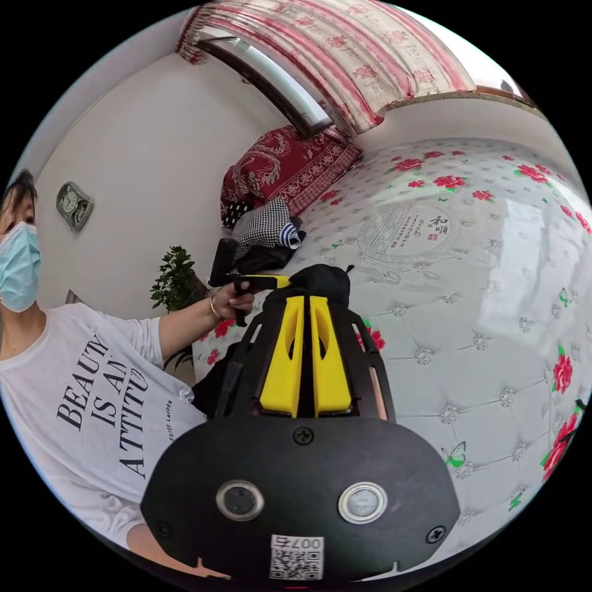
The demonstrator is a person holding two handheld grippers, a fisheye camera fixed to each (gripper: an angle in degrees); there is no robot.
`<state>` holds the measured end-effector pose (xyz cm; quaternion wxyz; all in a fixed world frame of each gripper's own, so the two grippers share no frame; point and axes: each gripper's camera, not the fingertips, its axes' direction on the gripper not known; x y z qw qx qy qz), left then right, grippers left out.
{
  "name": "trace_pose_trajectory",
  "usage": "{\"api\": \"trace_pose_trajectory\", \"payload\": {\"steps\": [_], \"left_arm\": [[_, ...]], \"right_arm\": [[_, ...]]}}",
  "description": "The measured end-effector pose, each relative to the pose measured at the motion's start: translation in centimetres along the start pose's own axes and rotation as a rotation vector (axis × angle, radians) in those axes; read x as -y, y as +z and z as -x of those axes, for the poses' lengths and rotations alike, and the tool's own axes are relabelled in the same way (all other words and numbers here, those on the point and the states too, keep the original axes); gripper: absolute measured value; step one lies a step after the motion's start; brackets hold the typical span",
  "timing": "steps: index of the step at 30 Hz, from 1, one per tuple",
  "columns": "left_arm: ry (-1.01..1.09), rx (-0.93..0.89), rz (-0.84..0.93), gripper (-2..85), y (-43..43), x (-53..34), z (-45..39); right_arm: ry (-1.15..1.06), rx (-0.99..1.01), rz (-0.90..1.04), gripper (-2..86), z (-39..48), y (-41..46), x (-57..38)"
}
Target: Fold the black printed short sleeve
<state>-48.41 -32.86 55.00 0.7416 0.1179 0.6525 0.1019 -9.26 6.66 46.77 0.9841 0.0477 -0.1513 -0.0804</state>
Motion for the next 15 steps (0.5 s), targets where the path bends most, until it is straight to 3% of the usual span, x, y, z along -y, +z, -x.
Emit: {"api": "trace_pose_trajectory", "payload": {"steps": [7, 11, 15], "left_arm": [[0.245, -0.027, 0.02, -1.0, -5.8, -5.7, -11.6], [0.467, 0.068, 0.098, -1.0, -8.0, -14.5, -20.6], [0.461, 0.125, 0.176, -0.8, -5.5, -24.8, -25.3]], "right_arm": [[-0.211, -0.103, 0.0, -0.1, 15.0, -6.5, 0.9], [-0.341, -0.121, 0.067, -0.1, 25.3, -8.0, -3.5], [-0.34, -0.163, 0.198, 0.1, 30.9, -5.5, -9.7]]}}
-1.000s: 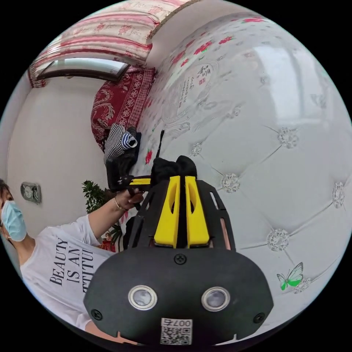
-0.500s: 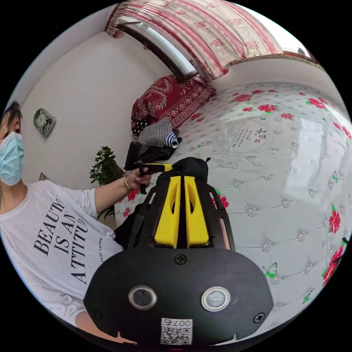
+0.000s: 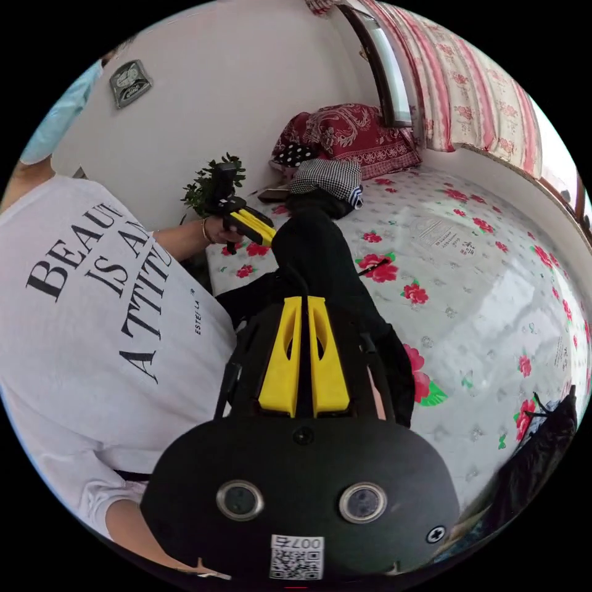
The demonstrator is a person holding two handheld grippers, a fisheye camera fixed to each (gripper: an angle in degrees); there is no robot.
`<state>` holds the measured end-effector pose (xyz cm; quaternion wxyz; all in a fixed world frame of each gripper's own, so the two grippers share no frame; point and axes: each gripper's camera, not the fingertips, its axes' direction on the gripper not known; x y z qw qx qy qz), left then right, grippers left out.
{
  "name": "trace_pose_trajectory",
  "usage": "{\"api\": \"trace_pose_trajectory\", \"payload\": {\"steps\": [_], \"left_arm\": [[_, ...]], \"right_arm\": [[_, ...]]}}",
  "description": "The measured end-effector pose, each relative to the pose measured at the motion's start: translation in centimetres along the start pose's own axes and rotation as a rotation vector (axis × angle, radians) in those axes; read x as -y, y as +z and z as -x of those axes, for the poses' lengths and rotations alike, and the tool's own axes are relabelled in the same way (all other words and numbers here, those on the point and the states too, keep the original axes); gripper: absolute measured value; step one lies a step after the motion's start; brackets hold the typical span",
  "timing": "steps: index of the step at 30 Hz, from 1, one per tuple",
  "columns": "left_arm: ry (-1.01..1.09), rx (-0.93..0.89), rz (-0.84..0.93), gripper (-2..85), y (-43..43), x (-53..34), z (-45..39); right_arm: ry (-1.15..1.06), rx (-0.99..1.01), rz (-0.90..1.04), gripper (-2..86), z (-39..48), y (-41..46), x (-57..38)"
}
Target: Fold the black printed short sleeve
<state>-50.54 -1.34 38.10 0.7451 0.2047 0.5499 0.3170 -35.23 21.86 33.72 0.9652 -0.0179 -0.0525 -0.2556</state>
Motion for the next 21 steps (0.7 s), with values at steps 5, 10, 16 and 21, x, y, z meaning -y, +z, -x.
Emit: {"api": "trace_pose_trajectory", "payload": {"steps": [5, 10, 16, 21], "left_arm": [[-0.196, 0.021, 0.207, 0.6, 10.0, -7.8, -5.2], [-0.25, -0.003, 0.387, 8.0, 13.8, -10.1, -8.7], [-0.203, 0.118, 0.131, 7.6, 6.0, -6.1, -11.1], [-0.14, 0.081, 0.142, 7.5, 9.8, -1.4, -11.1]], "right_arm": [[0.208, 0.006, 0.266, 1.2, 4.0, 11.6, -7.6], [0.302, 0.049, 0.411, 3.4, 5.0, 16.3, -10.0], [0.265, -0.054, 0.236, 4.8, 4.0, 7.0, -5.9], [0.245, -0.058, 0.179, 5.7, 1.8, 7.1, -1.6]]}}
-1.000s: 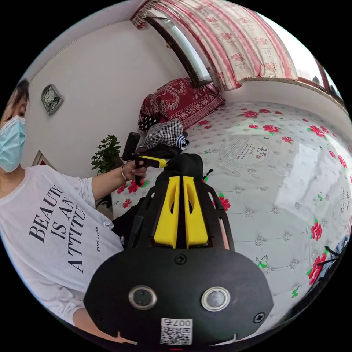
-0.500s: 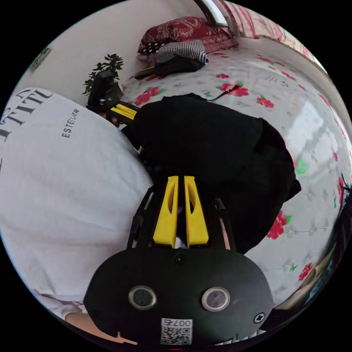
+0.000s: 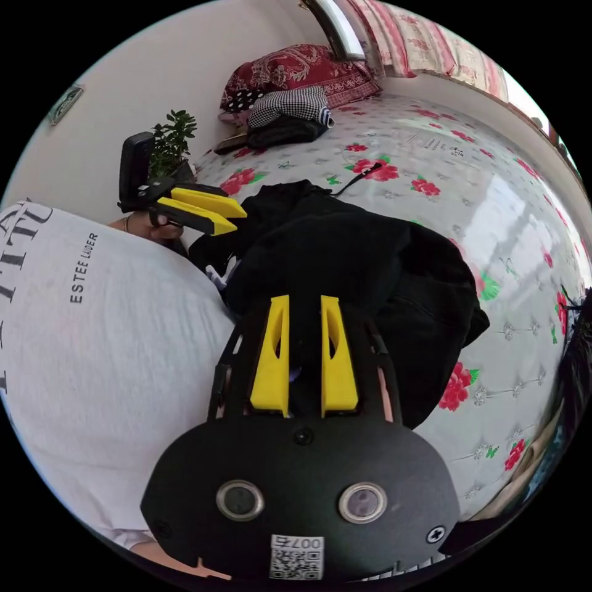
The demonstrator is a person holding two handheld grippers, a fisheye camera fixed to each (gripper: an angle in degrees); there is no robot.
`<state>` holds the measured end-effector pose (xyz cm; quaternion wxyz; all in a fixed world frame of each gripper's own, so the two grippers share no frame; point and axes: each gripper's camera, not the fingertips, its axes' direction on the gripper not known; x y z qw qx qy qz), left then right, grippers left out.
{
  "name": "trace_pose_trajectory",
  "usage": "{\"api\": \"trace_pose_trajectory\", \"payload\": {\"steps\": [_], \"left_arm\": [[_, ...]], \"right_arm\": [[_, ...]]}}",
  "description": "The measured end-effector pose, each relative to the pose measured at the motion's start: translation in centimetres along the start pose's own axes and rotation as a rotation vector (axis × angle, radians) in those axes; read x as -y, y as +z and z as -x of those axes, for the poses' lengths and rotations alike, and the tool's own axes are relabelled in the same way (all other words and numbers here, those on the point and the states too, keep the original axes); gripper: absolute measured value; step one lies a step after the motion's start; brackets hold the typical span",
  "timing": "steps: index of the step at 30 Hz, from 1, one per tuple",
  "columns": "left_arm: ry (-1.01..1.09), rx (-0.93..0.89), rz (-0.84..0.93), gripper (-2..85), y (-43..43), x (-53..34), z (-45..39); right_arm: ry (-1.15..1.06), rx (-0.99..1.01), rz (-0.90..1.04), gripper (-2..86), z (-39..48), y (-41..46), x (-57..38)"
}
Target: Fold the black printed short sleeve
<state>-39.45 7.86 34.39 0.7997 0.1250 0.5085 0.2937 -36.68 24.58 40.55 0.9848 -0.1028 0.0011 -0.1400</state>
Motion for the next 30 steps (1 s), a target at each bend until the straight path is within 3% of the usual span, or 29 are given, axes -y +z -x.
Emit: {"api": "trace_pose_trajectory", "payload": {"steps": [1, 3, 4, 5, 8, 11, 14, 18, 21, 27, 30], "left_arm": [[-0.009, -0.023, 0.056, 7.5, 1.4, 0.4, 0.1], [-0.087, -0.003, 0.334, 7.0, 8.0, -0.1, 0.9], [-0.091, -0.005, 0.345, 6.8, 8.7, -0.6, 1.0], [-0.113, -0.008, 0.228, 6.4, 7.6, -1.2, 1.4], [-0.225, -0.08, 0.228, 5.4, 5.4, -1.5, 3.0], [-0.304, -0.05, 0.012, 4.0, -0.8, -3.6, 3.6], [-0.54, 0.023, -0.171, 5.7, -6.9, -8.9, 5.7], [-0.947, 0.228, -0.241, 8.4, -12.5, -19.1, 9.1], [-1.087, 0.187, -0.279, 10.1, -14.8, -24.0, 10.5], [-1.063, 0.168, -0.26, 11.7, -16.8, -26.6, 9.6], [-1.095, 0.116, -0.257, 12.3, -16.7, -28.4, 9.7]], "right_arm": [[-0.004, 0.039, 0.029, 5.9, -0.2, 1.6, 0.8], [-0.01, 0.072, 0.177, 6.0, -0.4, 6.1, 1.3], [-0.008, 0.074, 0.278, 5.9, -0.5, 9.4, 0.7], [0.0, 0.038, 0.177, 5.7, -0.3, 9.2, -0.2], [0.072, 0.088, 0.146, 5.3, -1.4, 7.4, -0.7], [0.164, 0.164, 0.031, 5.0, -3.5, 2.5, -1.8], [0.254, 0.132, -0.08, 5.0, -5.7, -2.5, -4.0], [0.272, 0.085, -0.127, 4.7, -6.7, -5.6, -5.1], [0.229, 0.111, -0.095, 4.9, -6.2, -5.1, -3.2], [0.122, 0.166, -0.017, 5.4, -3.0, -0.5, 2.5], [0.079, 0.069, 0.229, 5.8, -2.2, 6.1, 3.7]]}}
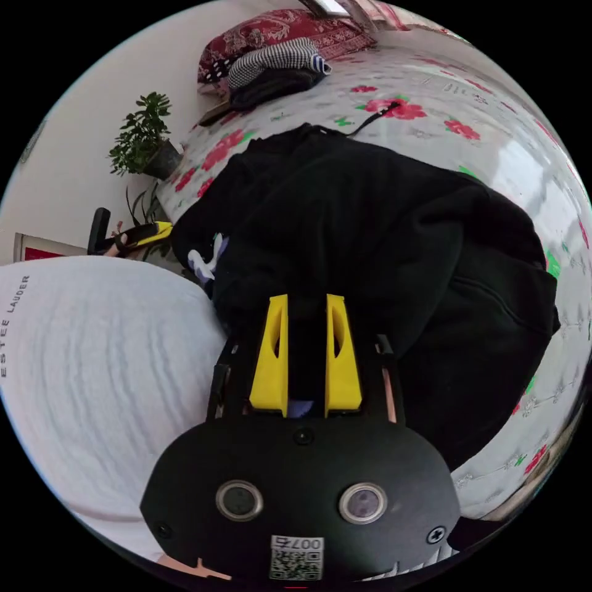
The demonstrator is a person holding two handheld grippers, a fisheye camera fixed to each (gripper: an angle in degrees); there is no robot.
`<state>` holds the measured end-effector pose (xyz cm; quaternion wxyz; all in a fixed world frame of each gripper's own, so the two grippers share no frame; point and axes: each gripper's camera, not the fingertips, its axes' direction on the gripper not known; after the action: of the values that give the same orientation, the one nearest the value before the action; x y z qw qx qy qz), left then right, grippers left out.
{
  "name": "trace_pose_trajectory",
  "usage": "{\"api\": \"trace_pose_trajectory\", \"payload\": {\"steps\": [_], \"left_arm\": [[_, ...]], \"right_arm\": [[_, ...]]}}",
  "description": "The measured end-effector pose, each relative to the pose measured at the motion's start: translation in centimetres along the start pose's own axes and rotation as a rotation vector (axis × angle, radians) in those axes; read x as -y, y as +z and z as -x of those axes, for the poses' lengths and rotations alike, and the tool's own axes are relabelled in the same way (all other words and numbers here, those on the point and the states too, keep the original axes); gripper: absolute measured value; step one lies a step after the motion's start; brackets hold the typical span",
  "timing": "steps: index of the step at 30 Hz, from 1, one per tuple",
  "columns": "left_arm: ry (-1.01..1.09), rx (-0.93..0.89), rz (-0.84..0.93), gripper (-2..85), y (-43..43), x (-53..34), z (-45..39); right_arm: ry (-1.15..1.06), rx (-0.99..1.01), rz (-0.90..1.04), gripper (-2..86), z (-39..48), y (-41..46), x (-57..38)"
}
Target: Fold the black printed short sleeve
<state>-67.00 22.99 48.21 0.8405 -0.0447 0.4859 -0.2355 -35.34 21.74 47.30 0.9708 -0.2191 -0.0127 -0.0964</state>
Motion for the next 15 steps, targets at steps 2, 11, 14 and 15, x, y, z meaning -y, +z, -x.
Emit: {"api": "trace_pose_trajectory", "payload": {"steps": [2, 11, 14, 15], "left_arm": [[-0.018, -0.038, 0.023, 13.1, -0.1, -0.1, 0.8], [-0.023, -0.108, 0.067, 14.9, 0.3, 2.3, 2.2], [-0.027, -0.084, 0.074, 13.1, -0.5, 3.5, 2.7], [-0.02, -0.121, 0.075, 12.4, -0.7, 3.9, 3.1]], "right_arm": [[-0.046, -0.056, -0.003, 5.9, 1.0, 0.2, 0.4], [0.078, 0.07, -0.182, 6.9, 0.4, -5.0, -3.1], [0.114, 0.073, -0.174, 7.2, -0.2, -4.5, -4.6], [0.122, 0.079, -0.175, 7.2, -0.3, -4.5, -4.9]]}}
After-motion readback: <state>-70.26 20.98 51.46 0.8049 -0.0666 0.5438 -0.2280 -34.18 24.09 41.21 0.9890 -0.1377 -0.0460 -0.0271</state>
